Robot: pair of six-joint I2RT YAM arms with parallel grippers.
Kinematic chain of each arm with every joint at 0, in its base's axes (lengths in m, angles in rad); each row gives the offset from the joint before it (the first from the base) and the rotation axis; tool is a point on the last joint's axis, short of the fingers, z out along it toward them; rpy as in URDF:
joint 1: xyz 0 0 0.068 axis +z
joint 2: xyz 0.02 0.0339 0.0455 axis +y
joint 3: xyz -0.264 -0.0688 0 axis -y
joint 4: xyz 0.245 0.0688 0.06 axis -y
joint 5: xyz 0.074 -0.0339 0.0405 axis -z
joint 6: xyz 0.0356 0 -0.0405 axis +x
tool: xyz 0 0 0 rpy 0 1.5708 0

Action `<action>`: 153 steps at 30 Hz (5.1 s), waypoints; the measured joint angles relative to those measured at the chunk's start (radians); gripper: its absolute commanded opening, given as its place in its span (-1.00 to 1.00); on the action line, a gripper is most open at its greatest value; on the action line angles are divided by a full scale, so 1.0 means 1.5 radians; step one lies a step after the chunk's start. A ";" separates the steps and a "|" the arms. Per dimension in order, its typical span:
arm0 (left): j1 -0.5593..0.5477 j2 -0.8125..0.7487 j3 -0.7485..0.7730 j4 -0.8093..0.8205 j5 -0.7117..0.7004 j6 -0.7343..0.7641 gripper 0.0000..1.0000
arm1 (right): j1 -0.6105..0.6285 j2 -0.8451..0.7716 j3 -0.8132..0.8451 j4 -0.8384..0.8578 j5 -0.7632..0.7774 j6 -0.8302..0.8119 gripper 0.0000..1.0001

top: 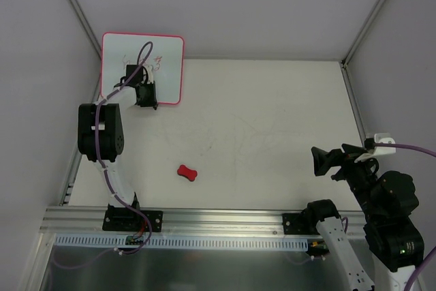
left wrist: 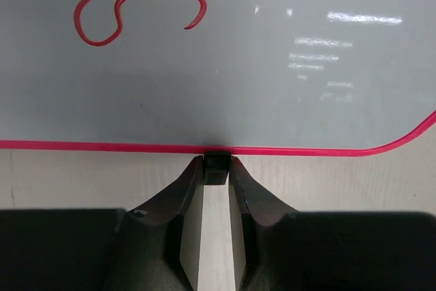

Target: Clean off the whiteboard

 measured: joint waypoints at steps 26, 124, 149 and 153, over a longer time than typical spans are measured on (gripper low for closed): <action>-0.537 -0.032 -0.032 -0.033 -0.164 -0.280 -1.00 | 0.000 -0.001 -0.023 0.001 -0.019 -0.005 0.98; -0.517 -0.246 -0.251 -0.210 -0.344 -0.555 -0.20 | 0.000 -0.038 -0.129 0.019 -0.065 0.041 0.98; -0.514 -0.302 -0.306 -0.141 -0.275 -0.619 0.28 | 0.000 -0.052 -0.129 0.005 -0.065 0.041 0.98; -0.514 -0.283 -0.306 -0.141 -0.282 -0.659 0.17 | 0.000 -0.052 -0.129 0.005 -0.065 0.041 0.98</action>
